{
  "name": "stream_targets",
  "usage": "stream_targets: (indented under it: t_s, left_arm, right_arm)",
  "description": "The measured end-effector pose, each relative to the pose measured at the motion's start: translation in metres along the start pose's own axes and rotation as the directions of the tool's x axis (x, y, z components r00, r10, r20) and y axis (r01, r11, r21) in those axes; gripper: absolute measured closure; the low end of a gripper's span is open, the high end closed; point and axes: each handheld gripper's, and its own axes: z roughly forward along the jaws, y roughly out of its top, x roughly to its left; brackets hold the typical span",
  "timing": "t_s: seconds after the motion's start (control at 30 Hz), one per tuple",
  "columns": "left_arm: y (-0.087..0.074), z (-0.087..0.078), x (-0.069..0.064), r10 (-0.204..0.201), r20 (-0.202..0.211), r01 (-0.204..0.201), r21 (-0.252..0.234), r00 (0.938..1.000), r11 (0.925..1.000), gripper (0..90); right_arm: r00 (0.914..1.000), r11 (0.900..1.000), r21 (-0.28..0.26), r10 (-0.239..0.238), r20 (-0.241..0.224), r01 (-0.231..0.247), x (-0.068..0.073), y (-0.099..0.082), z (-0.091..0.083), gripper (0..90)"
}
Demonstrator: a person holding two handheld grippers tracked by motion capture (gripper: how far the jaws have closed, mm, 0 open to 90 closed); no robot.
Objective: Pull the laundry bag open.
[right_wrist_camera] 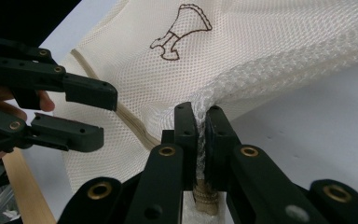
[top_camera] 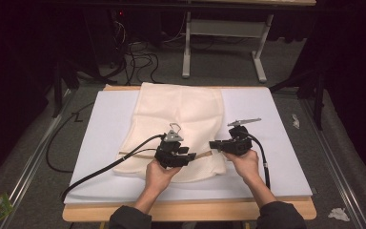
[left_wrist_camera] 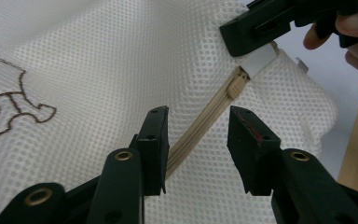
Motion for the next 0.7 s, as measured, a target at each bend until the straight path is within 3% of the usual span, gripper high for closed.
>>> stream_targets:
  t_s: [0.33,0.7]
  left_arm:
    - [-0.001,0.01,-0.007,-0.009,0.059,0.01,-0.002,0.9982,1.0,66.8]
    - [-0.004,0.019,-0.006,-0.033,0.078,0.033,0.005,0.9964,0.9994,67.6]
  right_arm:
    - [0.9999,1.0,-0.002,-0.008,-0.01,0.008,0.005,0.001,0.005,86.7]
    - [0.9998,0.9999,-0.002,-0.014,-0.016,0.014,0.008,0.001,0.008,86.8]
